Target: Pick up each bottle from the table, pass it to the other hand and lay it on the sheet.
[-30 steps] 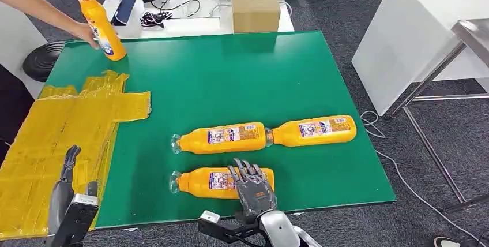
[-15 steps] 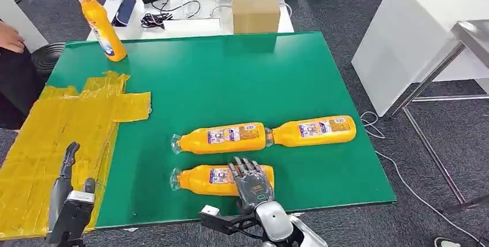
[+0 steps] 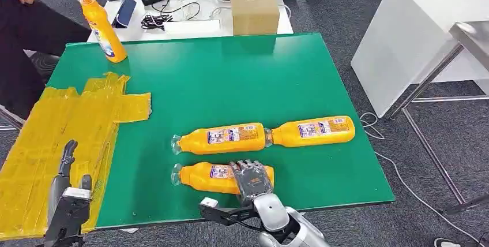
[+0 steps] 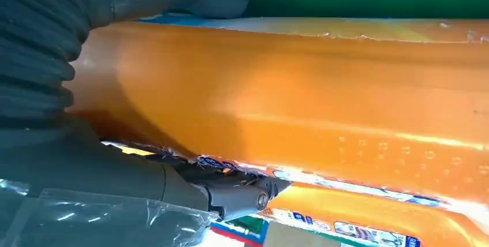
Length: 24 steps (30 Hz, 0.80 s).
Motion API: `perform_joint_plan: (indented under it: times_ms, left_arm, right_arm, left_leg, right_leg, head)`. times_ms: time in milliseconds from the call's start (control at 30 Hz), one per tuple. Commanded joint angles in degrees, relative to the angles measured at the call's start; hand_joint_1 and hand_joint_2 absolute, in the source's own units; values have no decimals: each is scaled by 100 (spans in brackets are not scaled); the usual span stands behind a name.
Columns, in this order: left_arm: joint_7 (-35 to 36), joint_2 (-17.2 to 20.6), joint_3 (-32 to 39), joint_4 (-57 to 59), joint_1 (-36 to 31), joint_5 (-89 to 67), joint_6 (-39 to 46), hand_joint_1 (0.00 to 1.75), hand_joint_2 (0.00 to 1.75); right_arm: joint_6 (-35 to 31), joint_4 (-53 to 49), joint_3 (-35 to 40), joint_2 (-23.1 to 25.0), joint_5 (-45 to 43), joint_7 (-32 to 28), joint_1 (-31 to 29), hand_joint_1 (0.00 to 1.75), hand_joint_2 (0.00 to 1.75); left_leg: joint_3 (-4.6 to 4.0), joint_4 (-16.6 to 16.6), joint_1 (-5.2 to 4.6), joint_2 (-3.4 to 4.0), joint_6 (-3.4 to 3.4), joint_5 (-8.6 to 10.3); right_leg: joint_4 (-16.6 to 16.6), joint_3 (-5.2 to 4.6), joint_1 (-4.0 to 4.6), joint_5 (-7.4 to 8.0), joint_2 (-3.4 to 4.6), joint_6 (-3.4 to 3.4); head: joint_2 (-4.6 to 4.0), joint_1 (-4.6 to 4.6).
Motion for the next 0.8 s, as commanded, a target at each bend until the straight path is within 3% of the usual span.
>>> perform_joint_plan:
  times_ms: [33,100,167,200,333,367,533,800]
  left_arm:
    - [94,144,-7,354,-155,574,-463,0,0]
    - [85,137,14,379,-161,591,-471,0,0]
    - [26,158,25,460,-147,1633,-1283,0,0]
    - [45,149,82,478,-99,2120,-1631,0,175]
    - [154,-57,282,381,512,3814,-3068,0,175]
    - [124,-110,191,276,611,3847,-3185,0,175]
    - [79,-197,-581,-284,945,4116,-3229,0,175]
    - [18,68,-1120,-245,720,4226,-2878,0,175]
  right_arm:
    - [-138,489,-205,12,-657,-295,310,175,175]
    - [-125,417,-205,-8,-687,-306,296,175,175]
    - [-490,23,-613,57,-1954,-1170,528,175,175]
    - [-759,-291,-676,11,-2410,-1510,633,175,175]
    - [-1122,-2057,-860,-446,-4148,-2992,1307,175,175]
    - [-1314,-2416,-868,-505,-4062,-3122,1416,175,175]
    - [-1663,-3325,-732,-482,-3986,-3269,1384,175,175]
    - [-1949,-2578,-712,-147,-3920,-2928,721,175,175]
  left_leg:
    - [10,-12,3,-15,-6,6]
    - [11,-13,6,-18,-8,7]
    - [15,-7,2,-14,-4,4]
    - [9,-10,6,-20,-8,6]
    - [27,-7,6,19,-14,-10]
    - [17,-4,3,17,-15,-13]
    - [-59,22,5,19,-10,-11]
    - [-60,5,9,24,-15,3]
  right_leg:
    - [-14,15,2,2,-15,-1]
    - [-16,18,5,3,-18,-2]
    - [-8,19,1,0,-13,0]
    - [-13,17,5,2,-20,-1]
    - [-8,18,5,4,7,-11]
    - [-3,8,2,4,6,-15]
    - [18,4,5,-1,9,-11]
    - [3,-4,9,16,14,-16]
  head:
    - [0,0]
    - [0,0]
    - [0,0]
    - [0,0]
    - [0,0]
    - [0,0]
    - [0,0]
    - [0,0]
